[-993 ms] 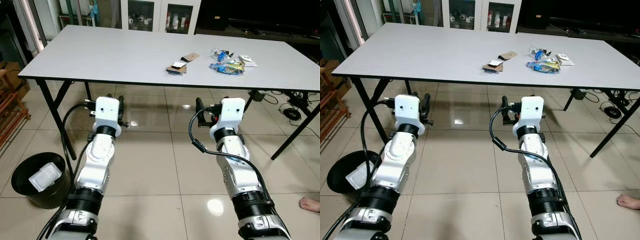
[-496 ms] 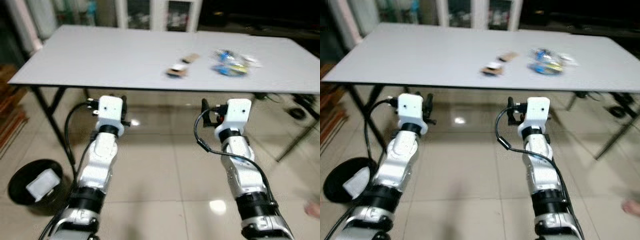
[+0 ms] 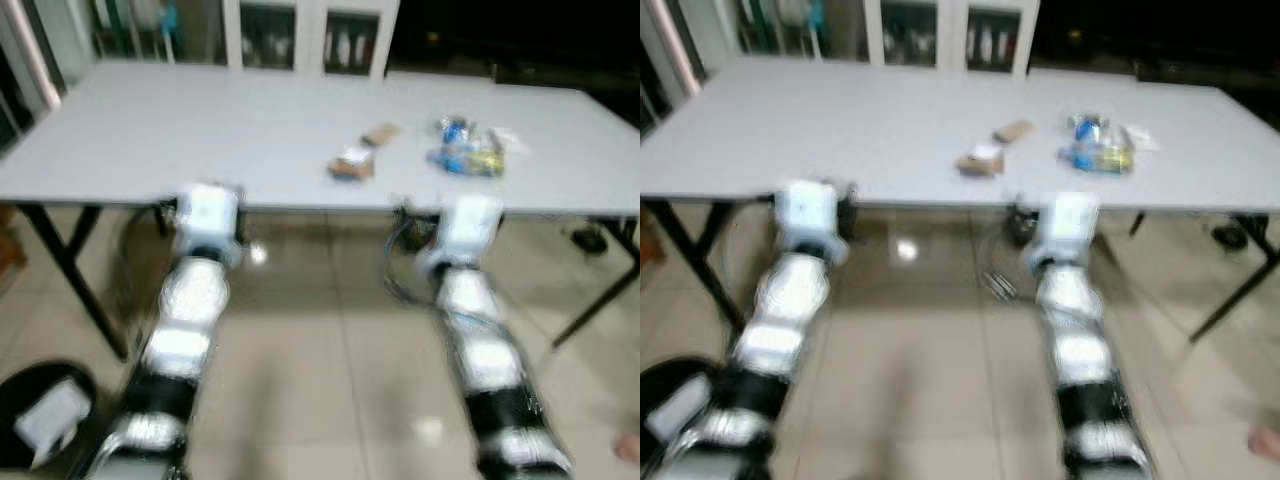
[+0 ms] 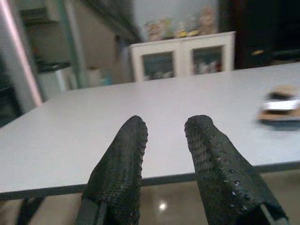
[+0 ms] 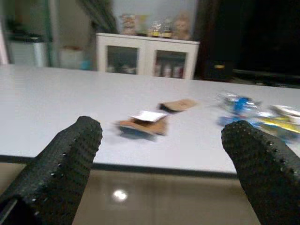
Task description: Picking trash to rubbish bin
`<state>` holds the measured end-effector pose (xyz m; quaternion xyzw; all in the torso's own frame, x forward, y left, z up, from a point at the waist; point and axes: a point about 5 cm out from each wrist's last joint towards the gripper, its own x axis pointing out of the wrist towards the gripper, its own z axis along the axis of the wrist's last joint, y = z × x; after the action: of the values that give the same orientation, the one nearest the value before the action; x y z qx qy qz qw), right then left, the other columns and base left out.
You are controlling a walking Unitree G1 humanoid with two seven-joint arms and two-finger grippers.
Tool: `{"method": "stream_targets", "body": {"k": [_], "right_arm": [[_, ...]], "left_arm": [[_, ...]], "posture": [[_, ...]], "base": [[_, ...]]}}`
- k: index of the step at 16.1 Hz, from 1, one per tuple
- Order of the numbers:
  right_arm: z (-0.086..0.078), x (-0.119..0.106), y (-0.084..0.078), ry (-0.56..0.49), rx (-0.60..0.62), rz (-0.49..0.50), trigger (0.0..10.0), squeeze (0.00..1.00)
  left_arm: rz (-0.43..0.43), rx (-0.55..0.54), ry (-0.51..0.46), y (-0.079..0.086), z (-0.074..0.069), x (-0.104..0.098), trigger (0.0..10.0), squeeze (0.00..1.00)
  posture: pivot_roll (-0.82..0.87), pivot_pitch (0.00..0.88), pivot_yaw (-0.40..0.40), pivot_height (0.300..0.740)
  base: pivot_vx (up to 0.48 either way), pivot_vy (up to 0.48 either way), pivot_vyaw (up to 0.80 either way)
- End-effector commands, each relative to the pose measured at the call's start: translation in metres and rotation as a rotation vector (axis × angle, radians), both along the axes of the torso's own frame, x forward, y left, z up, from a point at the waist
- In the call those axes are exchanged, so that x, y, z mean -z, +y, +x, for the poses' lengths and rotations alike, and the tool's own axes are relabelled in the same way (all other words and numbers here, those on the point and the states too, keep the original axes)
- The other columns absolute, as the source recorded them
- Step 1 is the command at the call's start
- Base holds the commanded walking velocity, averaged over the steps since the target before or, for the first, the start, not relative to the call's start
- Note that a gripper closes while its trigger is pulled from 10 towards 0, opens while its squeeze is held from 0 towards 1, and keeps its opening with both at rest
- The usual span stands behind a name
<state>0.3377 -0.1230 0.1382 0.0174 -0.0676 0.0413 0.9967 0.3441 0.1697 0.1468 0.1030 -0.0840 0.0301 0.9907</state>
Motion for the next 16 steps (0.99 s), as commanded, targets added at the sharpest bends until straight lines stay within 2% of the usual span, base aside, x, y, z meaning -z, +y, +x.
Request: {"method": "stream_targets", "body": {"k": [1,16], "right_arm": [[0.0013,-0.0056,-0.0156,-0.02,0.047,0.0,10.0,0.0],[0.002,-0.0059,-0.0165,-0.019,0.052,-0.005,10.0,0.0]], "left_arm": [[-0.011,0.031,-0.011,-0.0126,0.0015,-0.0039,10.0,0.0],[-0.011,0.051,-0.01,-0.0164,0.0016,-0.0066,10.0,0.0]], "posture": [[-0.01,0.014,-0.056,0.74],[-0.01,0.028,-0.055,0.74]], "base": [[0.472,0.0,0.0],[0.463,0.0,0.0]]}}
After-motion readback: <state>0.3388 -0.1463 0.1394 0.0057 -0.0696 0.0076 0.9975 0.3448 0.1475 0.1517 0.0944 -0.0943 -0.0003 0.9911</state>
